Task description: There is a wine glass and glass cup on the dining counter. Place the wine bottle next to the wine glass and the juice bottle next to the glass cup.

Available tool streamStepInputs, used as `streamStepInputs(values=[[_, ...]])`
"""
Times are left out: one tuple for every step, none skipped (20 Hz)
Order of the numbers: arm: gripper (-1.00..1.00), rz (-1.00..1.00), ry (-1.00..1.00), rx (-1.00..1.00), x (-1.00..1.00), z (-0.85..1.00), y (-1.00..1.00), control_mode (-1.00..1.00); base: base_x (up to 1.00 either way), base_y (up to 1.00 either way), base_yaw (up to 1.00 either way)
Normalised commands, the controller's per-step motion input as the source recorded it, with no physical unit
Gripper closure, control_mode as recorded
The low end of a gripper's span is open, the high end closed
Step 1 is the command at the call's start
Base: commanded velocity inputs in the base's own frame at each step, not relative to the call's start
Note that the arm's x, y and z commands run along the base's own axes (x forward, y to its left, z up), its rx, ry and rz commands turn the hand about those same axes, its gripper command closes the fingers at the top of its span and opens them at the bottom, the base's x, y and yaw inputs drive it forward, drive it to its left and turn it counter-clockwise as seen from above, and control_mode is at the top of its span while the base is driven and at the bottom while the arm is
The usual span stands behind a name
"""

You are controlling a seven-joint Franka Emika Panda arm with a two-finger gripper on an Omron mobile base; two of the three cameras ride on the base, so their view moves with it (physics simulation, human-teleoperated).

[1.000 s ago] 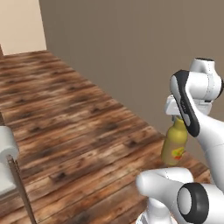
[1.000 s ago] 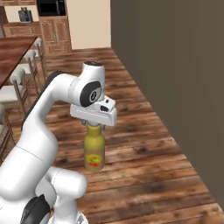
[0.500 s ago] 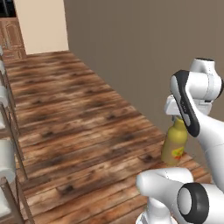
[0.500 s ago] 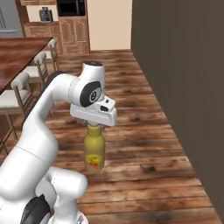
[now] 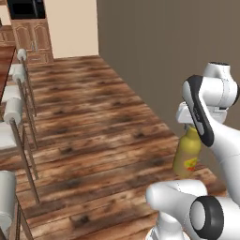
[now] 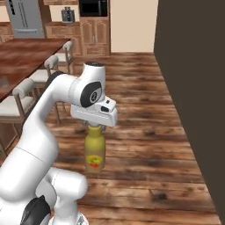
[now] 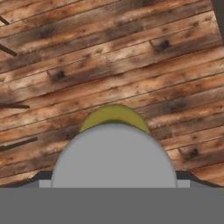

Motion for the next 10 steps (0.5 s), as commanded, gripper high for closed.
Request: streamStepInputs(values=[[1.00, 0.00, 0.00, 0.00, 0.00, 0.00, 0.00, 1.00, 0.82, -0.21, 0.31], [1.00, 0.00, 0.00, 0.00, 0.00, 0.00, 0.00, 1.00, 0.82, -0.21, 0.31], [1.00, 0.00, 0.00, 0.00, 0.00, 0.00, 0.00, 1.00, 0.82, -0.21, 0.31], [1.00, 0.00, 0.00, 0.00, 0.00, 0.00, 0.00, 1.00, 0.82, -0.21, 0.31], [1.00, 0.00, 0.00, 0.00, 0.00, 0.00, 0.00, 1.00, 0.82, -0.21, 0.31], [1.00, 0.00, 0.00, 0.00, 0.00, 0.00, 0.00, 1.00, 0.82, -0.21, 0.31], [1.00, 0.00, 0.00, 0.00, 0.00, 0.00, 0.00, 1.00, 0.82, -0.20, 0.33], [1.00, 0.00, 0.00, 0.00, 0.00, 0.00, 0.00, 1.00, 0.81, -0.22, 0.33], [1.00, 0.00, 0.00, 0.00, 0.00, 0.00, 0.00, 1.00, 0.80, -0.21, 0.33], [1.00, 0.00, 0.00, 0.00, 0.00, 0.00, 0.00, 1.00, 0.80, -0.21, 0.34]])
